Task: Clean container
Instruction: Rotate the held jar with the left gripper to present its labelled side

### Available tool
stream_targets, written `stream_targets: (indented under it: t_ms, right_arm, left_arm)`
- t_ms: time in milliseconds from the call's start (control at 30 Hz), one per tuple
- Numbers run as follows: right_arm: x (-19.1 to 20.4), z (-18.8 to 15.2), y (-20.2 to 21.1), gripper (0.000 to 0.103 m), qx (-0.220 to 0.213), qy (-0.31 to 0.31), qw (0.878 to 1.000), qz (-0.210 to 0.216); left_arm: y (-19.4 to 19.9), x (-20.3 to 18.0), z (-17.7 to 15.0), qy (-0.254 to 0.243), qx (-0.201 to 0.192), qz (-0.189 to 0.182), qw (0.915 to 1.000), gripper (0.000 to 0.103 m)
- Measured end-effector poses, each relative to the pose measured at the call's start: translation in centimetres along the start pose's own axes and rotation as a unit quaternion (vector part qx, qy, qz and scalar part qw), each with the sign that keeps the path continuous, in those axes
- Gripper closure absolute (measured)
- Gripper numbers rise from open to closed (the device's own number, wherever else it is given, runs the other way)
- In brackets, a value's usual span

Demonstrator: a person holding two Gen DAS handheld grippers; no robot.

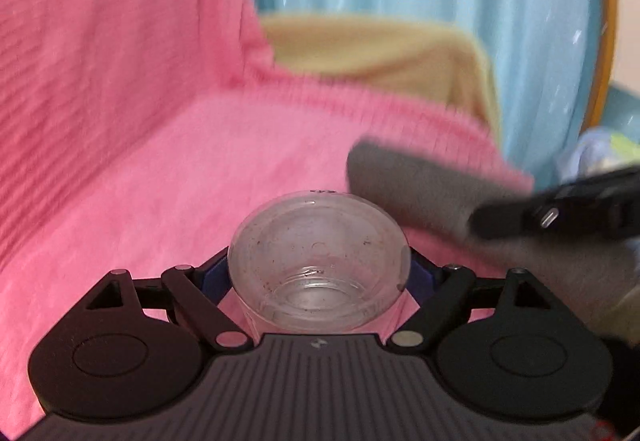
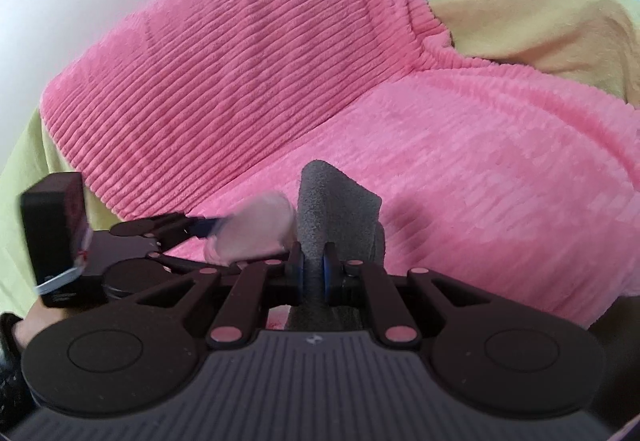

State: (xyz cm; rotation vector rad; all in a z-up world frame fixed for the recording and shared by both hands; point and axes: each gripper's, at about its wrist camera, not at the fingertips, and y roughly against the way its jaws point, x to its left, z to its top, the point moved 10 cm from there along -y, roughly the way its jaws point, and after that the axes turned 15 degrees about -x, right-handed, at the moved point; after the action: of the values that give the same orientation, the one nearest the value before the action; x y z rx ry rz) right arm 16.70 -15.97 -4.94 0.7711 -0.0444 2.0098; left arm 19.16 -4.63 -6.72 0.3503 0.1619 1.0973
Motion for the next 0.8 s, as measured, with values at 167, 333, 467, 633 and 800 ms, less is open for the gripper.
stream_targets:
  t_ms: [167, 333, 467, 633, 800]
  right_arm:
    - [-0.2, -0.3, 0.7, 0.096, -0.001, -0.004, 1.0, -0.002]
    - [-0.5, -1.0, 0.7, 0.096, 0.004, -0.015, 1.0, -0.004]
    - [0.7, -1.2, 0.5, 0.096, 0.005, -0.017, 1.0, 0.01]
    - [2.0, -1.5, 0.5, 0.096, 0.006, -0.01, 1.0, 0.026]
    - [2.1, -1.1, 0.4, 0.096, 0.001, -0.009, 1.0, 0.027]
  left_arm:
    - [1.6, -0.5, -2.7, -0.019, 0.026, 0.018, 0.9993, 0.017]
    - [5.9, 0.6, -4.9, 0.004, 0.037, 0.032, 0.9988, 0.017]
    - [8.5, 1.4, -6.3, 0.019, 0.058, 0.041, 0.9973, 0.017]
    - [9.8, 1.1, -7.8, 0.003, 0.068, 0.044, 0.9967, 0.018]
    - [8.3, 0.3, -5.4, 0.008, 0.017, 0.033, 0.9993, 0.018]
